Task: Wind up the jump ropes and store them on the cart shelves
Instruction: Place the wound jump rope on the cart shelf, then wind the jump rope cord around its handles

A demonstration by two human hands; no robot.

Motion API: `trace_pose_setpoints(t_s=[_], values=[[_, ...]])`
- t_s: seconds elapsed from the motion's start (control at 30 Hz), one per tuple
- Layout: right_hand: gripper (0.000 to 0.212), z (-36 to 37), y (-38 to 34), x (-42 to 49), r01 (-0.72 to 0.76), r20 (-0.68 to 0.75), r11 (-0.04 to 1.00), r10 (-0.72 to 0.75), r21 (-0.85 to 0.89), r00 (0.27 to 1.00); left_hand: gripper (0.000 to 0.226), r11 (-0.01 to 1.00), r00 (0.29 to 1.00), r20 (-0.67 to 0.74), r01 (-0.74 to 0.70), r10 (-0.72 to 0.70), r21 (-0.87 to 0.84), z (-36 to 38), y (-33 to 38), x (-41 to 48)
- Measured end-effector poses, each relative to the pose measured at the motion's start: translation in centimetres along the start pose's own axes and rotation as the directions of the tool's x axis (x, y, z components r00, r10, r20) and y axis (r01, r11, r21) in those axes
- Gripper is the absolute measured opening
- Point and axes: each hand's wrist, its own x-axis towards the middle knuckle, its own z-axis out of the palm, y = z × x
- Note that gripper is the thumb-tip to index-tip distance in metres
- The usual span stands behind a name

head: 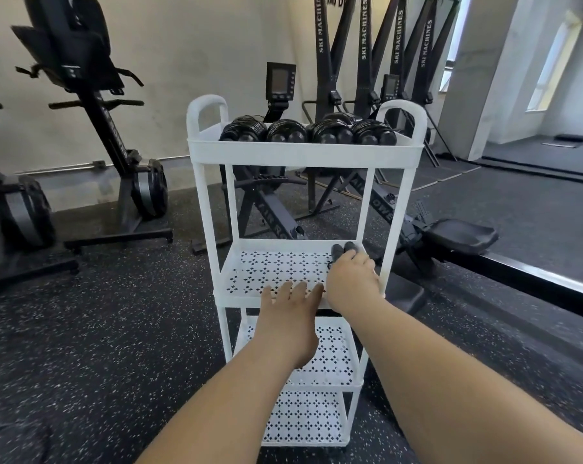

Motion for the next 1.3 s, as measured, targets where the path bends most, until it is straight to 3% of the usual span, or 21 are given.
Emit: trace_pose_setpoints(t_s=[0.27, 0.37, 0.47, 0.57, 0.73, 0.93, 1.17, 1.3], values=[[0.065, -1.0, 0.1, -1.8, 0.024, -0.043, 0.996, -0.028, -0.091, 0.999, 0.093, 1.000, 0.998, 0.058, 0.003, -0.001, -0.030, -2.1, -1.2, -1.2], [0.076, -2.3, 0.1, -3.7, 0.052, -0.029, 0.991, -0.056, -0.122, 0.998, 0.092, 1.000, 0.999, 0.037, 0.005, -0.004, -0.015, -3.5, -2.1, -2.7], [0.081, -4.3, -0.5, -6.3, 0.158, 0.010, 0.978, -0.158, -0.134, 0.987, 0.090, 1.000, 1.000, -0.012, 0.019, -0.019, 0.002, -5.5, -3.0, -5.1], [0.067, -6.5, -1.6, -9.4, 0.282, -0.002, 0.952, -0.284, -0.116, 0.959, 0.088, 0.998, 0.996, -0.068, 0.058, -0.055, 0.029, -7.7, -4.2, -8.7], [0.048, -9.0, -4.8, -15.4, 0.482, -0.076, 0.872, -0.488, -0.088, 0.870, 0.086, 0.984, 0.982, -0.091, 0.170, -0.165, 0.057, -11.0, -7.1, -17.0], [0.051, -11.3, -10.4, -24.6, 0.677, -0.103, 0.734, -0.678, -0.050, 0.728, 0.085, 0.938, 0.938, -0.097, 0.340, -0.333, 0.069, -13.9, -11.1, -28.8], [0.052, -11.9, -17.8, -37.5, 0.844, -0.066, 0.536, -0.843, -0.018, 0.534, 0.083, 0.836, 0.832, -0.151, 0.546, -0.534, 0.054, -14.1, -16.1, -44.3], [0.051, -10.1, -21.8, -44.7, 0.894, -0.028, 0.448, -0.893, 0.024, 0.449, 0.084, 0.766, 0.767, -0.098, 0.640, -0.634, 0.054, -12.6, -18.6, -52.1]])
